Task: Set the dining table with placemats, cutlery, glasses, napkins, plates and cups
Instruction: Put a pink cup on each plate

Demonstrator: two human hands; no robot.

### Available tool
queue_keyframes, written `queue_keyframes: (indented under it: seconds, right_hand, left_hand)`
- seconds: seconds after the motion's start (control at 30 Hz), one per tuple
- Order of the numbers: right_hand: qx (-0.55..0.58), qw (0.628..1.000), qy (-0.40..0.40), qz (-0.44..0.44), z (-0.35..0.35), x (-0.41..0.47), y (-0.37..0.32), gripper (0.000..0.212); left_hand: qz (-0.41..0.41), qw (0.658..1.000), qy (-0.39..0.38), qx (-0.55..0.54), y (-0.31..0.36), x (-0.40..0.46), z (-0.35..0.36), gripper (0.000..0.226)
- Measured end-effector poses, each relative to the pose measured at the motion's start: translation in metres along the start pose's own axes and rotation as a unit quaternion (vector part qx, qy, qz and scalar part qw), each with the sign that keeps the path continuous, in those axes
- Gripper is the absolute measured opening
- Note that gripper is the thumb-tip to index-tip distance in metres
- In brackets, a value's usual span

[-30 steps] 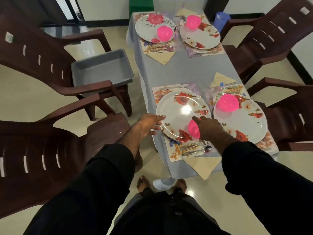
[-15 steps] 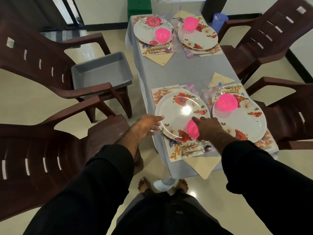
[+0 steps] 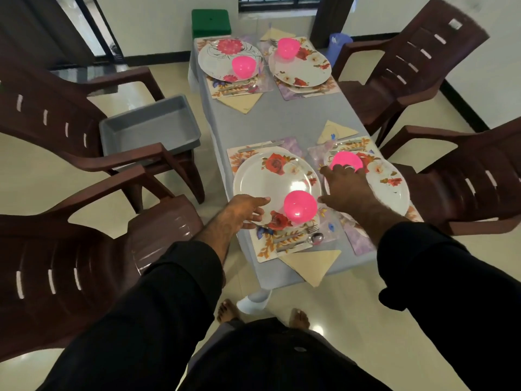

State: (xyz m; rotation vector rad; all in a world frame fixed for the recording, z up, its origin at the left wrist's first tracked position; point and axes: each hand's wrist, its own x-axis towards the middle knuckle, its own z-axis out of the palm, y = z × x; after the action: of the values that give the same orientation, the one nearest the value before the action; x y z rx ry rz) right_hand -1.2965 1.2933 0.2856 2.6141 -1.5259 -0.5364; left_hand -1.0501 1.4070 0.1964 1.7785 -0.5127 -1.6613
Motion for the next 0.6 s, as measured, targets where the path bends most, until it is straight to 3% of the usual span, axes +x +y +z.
queue_keyframes:
  seconds: [0.17, 0.33, 0.6]
  right_hand:
    - [0.019, 0.998, 0.058, 0.006, -0.002, -0.018, 0.050, 0.054]
    - [0.170, 0.976, 0.136, 0.010, 0.029, -0.056, 0.092, 0.032]
    - [0.219, 0.975, 0.034, -0.023, 0.114, -0.106, 0.109, 0.023]
  left_hand:
    - [0.024, 1.000, 0.018, 0.009, 0.011, -0.020, 0.052, 0.039]
    - [0.013, 0.998, 0.064, 0.003, -0.013, -0.040, 0.110, 0.040]
    - [-0.040, 0.992, 0.110, 0.041, -0.072, -0.060, 0.167, 0.038]
